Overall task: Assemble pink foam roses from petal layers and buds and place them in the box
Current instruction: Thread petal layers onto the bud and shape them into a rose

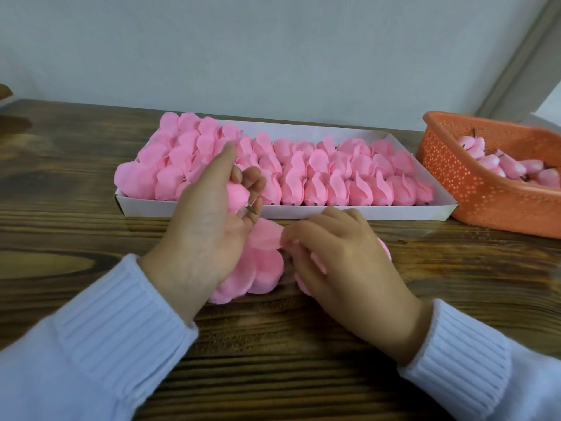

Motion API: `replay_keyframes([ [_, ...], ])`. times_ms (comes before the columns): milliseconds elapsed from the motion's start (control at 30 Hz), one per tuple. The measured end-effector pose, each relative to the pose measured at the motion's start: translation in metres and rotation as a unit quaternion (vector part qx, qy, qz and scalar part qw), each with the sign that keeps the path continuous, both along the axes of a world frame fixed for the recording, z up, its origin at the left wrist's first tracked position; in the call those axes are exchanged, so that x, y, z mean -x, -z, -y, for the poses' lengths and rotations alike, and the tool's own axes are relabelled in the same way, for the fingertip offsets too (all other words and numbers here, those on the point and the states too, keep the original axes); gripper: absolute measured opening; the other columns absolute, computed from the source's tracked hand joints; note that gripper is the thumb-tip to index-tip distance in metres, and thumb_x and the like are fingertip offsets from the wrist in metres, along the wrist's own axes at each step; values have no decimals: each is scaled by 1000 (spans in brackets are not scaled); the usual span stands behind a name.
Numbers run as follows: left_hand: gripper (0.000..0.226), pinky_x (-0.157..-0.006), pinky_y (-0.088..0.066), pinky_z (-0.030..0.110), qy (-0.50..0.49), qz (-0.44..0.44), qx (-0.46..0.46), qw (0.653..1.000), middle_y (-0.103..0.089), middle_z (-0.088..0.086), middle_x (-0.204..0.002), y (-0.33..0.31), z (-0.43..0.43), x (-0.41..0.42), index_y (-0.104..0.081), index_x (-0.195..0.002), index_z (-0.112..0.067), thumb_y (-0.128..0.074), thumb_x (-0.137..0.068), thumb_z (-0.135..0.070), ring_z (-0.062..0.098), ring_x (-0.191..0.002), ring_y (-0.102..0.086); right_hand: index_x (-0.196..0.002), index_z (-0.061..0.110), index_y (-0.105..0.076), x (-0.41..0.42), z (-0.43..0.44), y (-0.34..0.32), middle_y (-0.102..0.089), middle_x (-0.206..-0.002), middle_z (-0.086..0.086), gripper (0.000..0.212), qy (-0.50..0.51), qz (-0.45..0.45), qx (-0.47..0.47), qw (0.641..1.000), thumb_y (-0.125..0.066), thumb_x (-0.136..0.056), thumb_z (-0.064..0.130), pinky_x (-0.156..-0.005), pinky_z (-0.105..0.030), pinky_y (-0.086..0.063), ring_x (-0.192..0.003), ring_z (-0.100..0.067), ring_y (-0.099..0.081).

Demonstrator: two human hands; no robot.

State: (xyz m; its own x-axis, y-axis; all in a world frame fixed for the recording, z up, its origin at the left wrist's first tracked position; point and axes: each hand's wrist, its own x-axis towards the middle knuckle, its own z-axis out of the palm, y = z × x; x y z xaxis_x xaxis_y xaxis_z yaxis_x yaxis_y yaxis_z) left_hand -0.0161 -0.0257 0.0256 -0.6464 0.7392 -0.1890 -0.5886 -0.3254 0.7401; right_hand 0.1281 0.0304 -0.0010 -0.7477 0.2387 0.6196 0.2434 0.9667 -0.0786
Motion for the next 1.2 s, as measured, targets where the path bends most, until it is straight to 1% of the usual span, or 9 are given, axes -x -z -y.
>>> replay_keyframes([
  [133,47,-76,-43,28,28,-52,-2,998,-64,-4,-59,1,1,1,-47,-48,-20,-57,-93,-32,8,-61,-64,-92,14,-62,-9,-8,-7,-65,-68,3,14,-32,-135,158,978,-50,-88,8,-60,-32,-48,-64,-11,-62],
  [367,51,-83,-53,38,72,-207,66,974,-75,2,-87,10,4,-10,-51,-41,-20,-61,-90,-30,17,-91,-70,-78,10,-59,-15,-25,-16,-61,-66,5,14,-123,-298,467,823,-55,-83,23,-61,-22,-52,-65,-11,-62],
  [467,47,-82,-51,37,122,-185,73,972,-62,13,-68,10,3,-14,-46,-45,-15,-64,-86,-29,19,-73,-63,-78,18,-60,-17,-28,-19,-58,-58,11,11,-138,-297,500,802,-62,-79,29,-54,-15,-43,-55,-2,-53],
  [533,37,-54,-48,24,195,-152,76,966,-43,7,-51,10,5,-16,-41,-58,-12,-64,-78,-34,18,-46,-47,-78,22,-61,-18,-29,-19,-58,-57,12,8,-155,-286,521,789,-67,-76,26,-53,-14,-41,-53,-1,-50],
  [667,28,-41,-41,14,259,-102,60,959,-33,0,-50,8,8,-20,-48,-54,-17,-66,-65,-35,8,-42,-36,-80,26,-62,-18,-31,-17,-63,-65,2,22,-145,-265,539,786,-75,-73,9,-55,-24,-50,-59,-12,-58],
  [767,43,-41,-29,18,195,-204,73,956,-35,-5,-38,12,9,-20,-46,-40,-20,-68,-71,-40,13,-32,-31,-93,20,-58,-17,-30,-18,-67,-68,0,33,-125,-266,545,785,-77,-72,4,-55,-24,-53,-60,-14,-65],
  [933,44,-47,-34,16,9,-465,43,884,-39,-1,-47,16,8,-17,-45,-52,-9,-66,-88,-23,7,-44,-37,-116,18,-54,-16,-28,-16,-69,-75,-2,53,-176,-196,690,674,-74,-67,12,-64,-28,-56,-71,-16,-67],
  [1100,42,-54,-36,31,-38,-614,25,788,-39,9,-55,16,10,-18,-44,-55,-1,-62,-85,-24,24,-53,-39,-88,9,-65,-16,-24,-16,-65,-80,-11,23,-146,-102,648,741,-74,-68,10,-68,-31,-54,-76,-22,-62],
  [1200,42,-62,-42,35,-34,-637,15,770,-52,10,-66,17,10,-20,-52,-58,1,-60,-88,-27,22,-62,-49,-84,0,-66,-18,-21,-16,-69,-80,-19,23,-107,-91,643,753,-76,-70,14,-69,-37,-54,-74,-26,-66],
])
